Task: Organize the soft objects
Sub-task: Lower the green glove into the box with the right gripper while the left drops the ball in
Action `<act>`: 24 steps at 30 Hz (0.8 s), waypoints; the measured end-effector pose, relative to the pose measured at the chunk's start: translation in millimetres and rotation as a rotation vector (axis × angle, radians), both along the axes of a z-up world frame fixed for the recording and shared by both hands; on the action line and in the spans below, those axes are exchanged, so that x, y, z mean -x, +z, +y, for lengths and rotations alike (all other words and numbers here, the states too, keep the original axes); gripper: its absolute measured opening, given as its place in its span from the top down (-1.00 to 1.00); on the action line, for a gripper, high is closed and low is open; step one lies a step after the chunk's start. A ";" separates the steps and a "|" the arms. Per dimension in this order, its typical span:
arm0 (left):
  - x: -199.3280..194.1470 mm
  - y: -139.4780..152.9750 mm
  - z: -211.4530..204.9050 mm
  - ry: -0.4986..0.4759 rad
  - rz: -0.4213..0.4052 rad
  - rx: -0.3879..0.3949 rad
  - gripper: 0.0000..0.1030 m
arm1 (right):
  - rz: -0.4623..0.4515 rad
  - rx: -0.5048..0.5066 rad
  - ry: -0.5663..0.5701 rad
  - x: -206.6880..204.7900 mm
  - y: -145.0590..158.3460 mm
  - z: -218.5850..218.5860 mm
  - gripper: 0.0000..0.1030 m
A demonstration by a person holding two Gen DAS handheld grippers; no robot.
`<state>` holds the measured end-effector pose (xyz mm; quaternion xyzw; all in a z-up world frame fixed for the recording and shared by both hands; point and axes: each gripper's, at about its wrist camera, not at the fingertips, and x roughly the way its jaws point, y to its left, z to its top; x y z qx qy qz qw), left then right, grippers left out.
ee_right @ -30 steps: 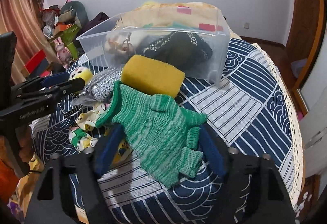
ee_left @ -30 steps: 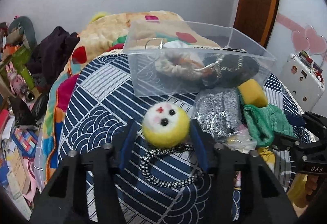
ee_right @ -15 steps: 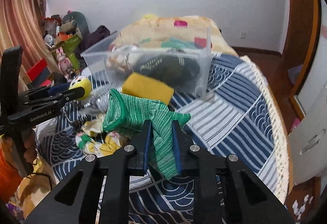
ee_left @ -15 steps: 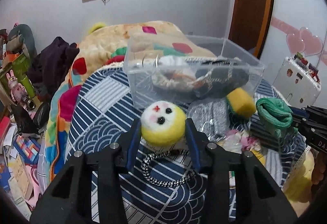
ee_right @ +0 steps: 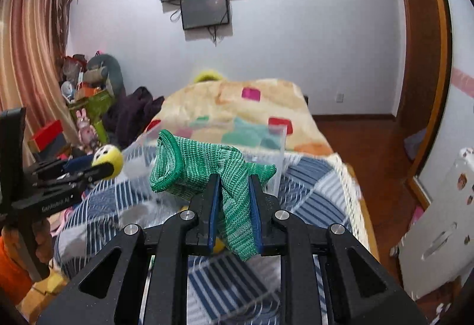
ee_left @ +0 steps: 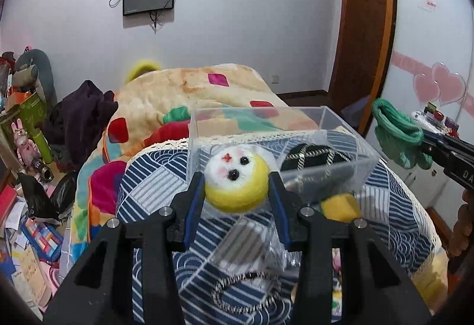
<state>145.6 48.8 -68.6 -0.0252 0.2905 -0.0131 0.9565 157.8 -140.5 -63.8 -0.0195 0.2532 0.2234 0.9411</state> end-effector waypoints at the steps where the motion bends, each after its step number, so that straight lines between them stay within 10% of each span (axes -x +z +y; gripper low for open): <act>1: -3.5 0.6 0.8 0.001 0.002 0.004 0.17 | -0.004 -0.002 -0.001 -3.8 1.8 2.6 0.67; 24: -71.2 -28.0 -8.9 0.035 0.084 -0.089 0.17 | 0.140 0.135 0.076 -73.4 -36.5 71.0 0.66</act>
